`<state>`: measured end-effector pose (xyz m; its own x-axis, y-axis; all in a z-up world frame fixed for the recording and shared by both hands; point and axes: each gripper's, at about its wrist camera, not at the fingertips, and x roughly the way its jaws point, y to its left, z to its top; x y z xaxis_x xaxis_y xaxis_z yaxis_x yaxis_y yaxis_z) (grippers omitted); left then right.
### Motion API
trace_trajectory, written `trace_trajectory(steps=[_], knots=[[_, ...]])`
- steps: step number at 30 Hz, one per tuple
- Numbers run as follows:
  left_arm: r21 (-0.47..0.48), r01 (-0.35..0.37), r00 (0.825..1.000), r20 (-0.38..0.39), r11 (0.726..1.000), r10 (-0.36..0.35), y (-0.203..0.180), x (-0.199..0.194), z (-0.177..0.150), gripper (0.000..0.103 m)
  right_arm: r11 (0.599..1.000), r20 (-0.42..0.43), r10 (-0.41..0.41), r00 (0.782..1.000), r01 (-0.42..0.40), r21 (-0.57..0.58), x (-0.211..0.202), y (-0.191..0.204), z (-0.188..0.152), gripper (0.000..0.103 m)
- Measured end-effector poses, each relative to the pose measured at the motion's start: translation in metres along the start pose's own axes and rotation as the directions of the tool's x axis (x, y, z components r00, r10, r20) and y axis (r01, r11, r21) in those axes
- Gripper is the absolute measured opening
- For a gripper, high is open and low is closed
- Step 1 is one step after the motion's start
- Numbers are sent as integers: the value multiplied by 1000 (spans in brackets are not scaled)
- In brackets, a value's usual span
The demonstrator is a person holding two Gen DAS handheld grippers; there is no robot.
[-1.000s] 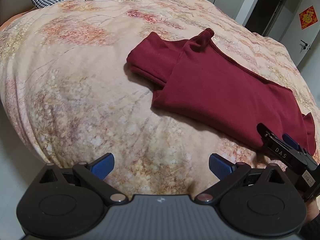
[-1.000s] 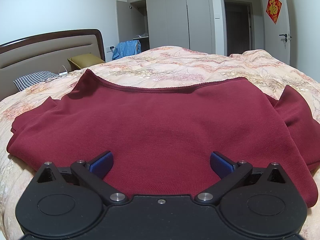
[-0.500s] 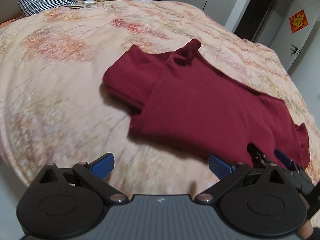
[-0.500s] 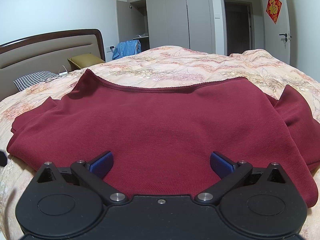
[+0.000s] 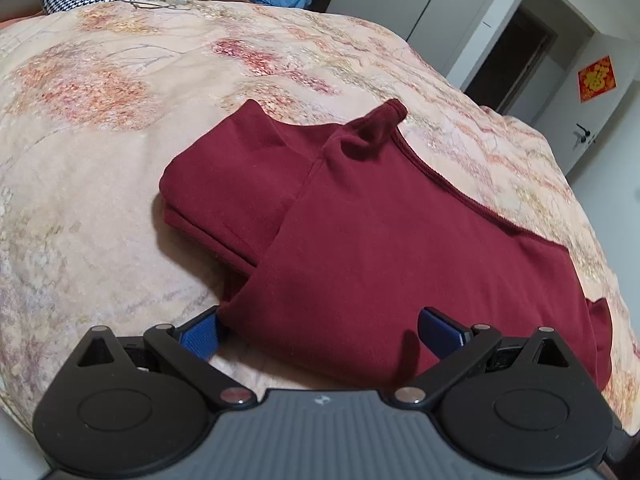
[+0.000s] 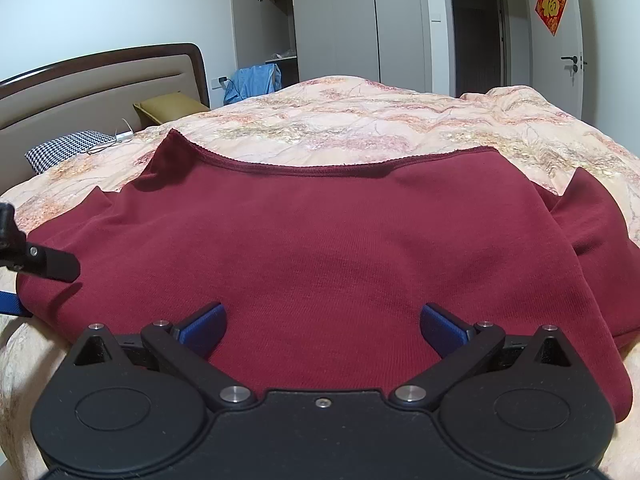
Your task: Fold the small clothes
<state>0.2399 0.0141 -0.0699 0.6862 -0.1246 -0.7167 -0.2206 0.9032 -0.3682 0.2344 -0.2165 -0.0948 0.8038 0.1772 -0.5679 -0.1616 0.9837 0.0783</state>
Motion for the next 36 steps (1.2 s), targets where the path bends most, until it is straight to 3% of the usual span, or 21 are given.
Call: trace_trajectory(steps=[28, 36], knots=[[-20, -41, 999, 16, 999, 41, -6, 3, 0, 103, 1000, 28, -1, 1000, 1, 0, -1, 0, -4, 103], [-17, -24, 999, 38, 1000, 25, -5, -12, -21, 103, 1000, 40, -1, 999, 1, 0, -1, -1, -6, 103]])
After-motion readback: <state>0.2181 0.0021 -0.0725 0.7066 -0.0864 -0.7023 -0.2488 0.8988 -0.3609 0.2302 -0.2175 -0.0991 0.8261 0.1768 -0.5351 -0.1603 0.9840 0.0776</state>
